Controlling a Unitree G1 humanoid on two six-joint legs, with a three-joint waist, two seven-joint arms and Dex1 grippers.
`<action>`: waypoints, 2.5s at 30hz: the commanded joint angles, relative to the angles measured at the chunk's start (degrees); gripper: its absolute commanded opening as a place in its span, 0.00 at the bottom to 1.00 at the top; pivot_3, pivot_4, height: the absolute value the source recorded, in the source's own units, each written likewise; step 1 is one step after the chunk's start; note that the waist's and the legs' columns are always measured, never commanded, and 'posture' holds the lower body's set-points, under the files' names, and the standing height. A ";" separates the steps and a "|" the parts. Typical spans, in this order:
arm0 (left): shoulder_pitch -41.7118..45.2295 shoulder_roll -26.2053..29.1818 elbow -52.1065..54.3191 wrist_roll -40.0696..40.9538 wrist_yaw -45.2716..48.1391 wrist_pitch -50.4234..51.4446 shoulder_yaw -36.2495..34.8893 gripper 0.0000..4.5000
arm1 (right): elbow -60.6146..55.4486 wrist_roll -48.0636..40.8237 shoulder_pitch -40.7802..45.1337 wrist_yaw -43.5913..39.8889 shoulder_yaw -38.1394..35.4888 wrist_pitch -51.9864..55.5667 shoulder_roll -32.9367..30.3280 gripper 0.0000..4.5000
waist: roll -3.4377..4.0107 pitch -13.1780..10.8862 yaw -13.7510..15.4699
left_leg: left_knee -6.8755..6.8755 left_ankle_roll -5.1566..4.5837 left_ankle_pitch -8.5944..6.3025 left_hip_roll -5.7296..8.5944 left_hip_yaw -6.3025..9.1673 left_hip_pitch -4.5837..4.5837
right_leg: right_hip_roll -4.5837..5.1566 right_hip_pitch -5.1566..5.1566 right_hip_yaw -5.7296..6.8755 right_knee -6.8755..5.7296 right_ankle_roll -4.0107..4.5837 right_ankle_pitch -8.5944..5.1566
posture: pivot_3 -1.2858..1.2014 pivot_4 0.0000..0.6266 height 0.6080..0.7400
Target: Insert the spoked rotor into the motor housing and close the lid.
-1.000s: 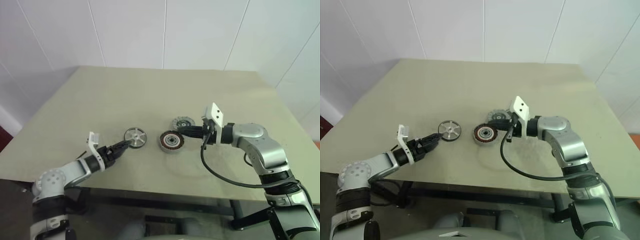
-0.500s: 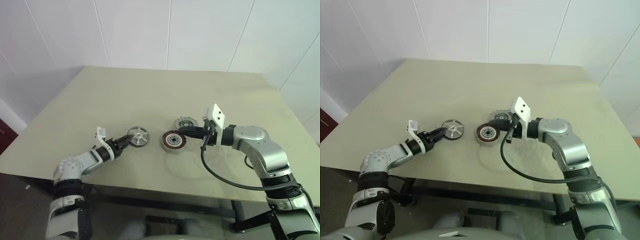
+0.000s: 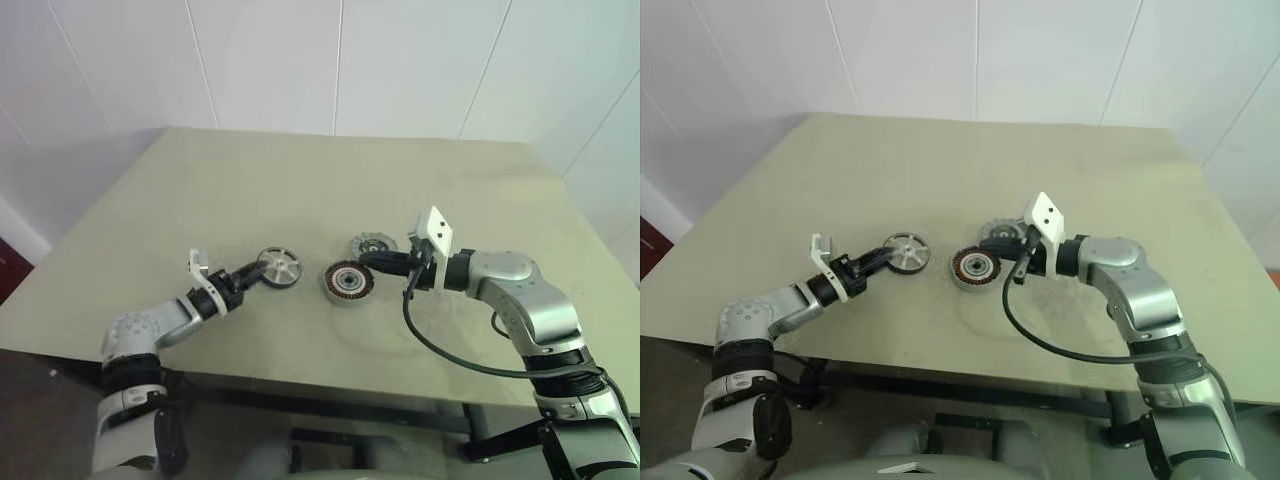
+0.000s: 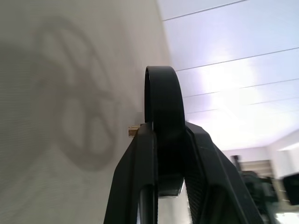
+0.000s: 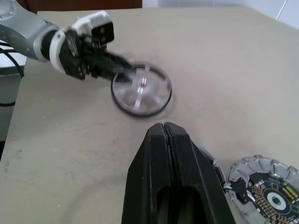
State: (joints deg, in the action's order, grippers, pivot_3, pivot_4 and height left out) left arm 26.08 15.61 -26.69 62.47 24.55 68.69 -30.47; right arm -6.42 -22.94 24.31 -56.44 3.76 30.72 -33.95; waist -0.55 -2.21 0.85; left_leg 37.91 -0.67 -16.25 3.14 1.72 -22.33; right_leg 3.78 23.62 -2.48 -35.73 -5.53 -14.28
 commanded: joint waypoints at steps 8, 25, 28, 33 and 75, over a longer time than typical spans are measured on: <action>9.61 -8.33 -5.71 3.19 -0.24 3.94 1.45 0.10 | 1.54 -2.61 -3.29 -1.04 -6.48 1.44 -4.82 0.00 | -0.04 -0.01 -0.02 | 0.00 -0.01 -0.01 0.02 0.06 -0.08 | 0.01 -0.10 0.07 0.32 -0.16 0.13 | 0.52 0.00 1.00; 19.42 -8.50 -29.32 -13.87 14.45 -1.85 9.14 0.10 | -5.52 -4.43 -10.34 4.81 -8.61 3.03 -3.90 0.00 | 0.01 0.02 0.07 | 0.07 0.00 0.00 0.02 0.07 -0.01 | -0.01 -0.20 0.07 0.33 -0.10 0.21 | 0.52 0.00 1.00; 19.34 -9.00 -29.77 -15.53 15.50 -1.43 9.77 0.10 | -5.71 -4.46 -10.57 5.15 -8.57 3.09 -3.90 0.00 | 0.06 0.04 0.07 | 0.08 0.00 0.00 0.02 0.06 -0.01 | -0.01 -0.20 0.07 0.33 -0.12 0.24 | 0.52 0.00 1.00; 18.86 -9.71 -29.99 -17.50 16.54 -1.24 9.97 0.10 | -6.33 -5.03 -10.51 5.72 -8.62 3.52 -3.75 0.00 | 0.11 0.07 0.09 | 0.08 0.00 0.00 0.02 0.07 -0.01 | 0.00 -0.21 0.07 0.34 -0.27 0.32 | 0.52 0.00 1.00; 23.26 7.58 -6.04 -39.13 39.44 -8.48 43.33 0.50 | -4.43 -4.31 -8.81 7.81 -6.32 2.06 -1.98 0.00 | 0.38 0.24 -0.27 | -0.04 0.01 0.01 -0.01 0.05 -0.06 | -0.09 -0.07 -0.08 0.49 -0.23 0.45 | 0.52 0.00 1.00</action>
State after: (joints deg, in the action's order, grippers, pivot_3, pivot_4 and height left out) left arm 47.68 22.75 -34.97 24.01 61.94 61.32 11.77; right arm -10.50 -27.21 13.86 -48.68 -2.53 33.94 -36.48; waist -0.17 -1.97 0.57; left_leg 37.87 -0.67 -16.24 3.13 1.77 -22.45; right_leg 3.70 23.61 -2.56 -35.23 -5.74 -13.83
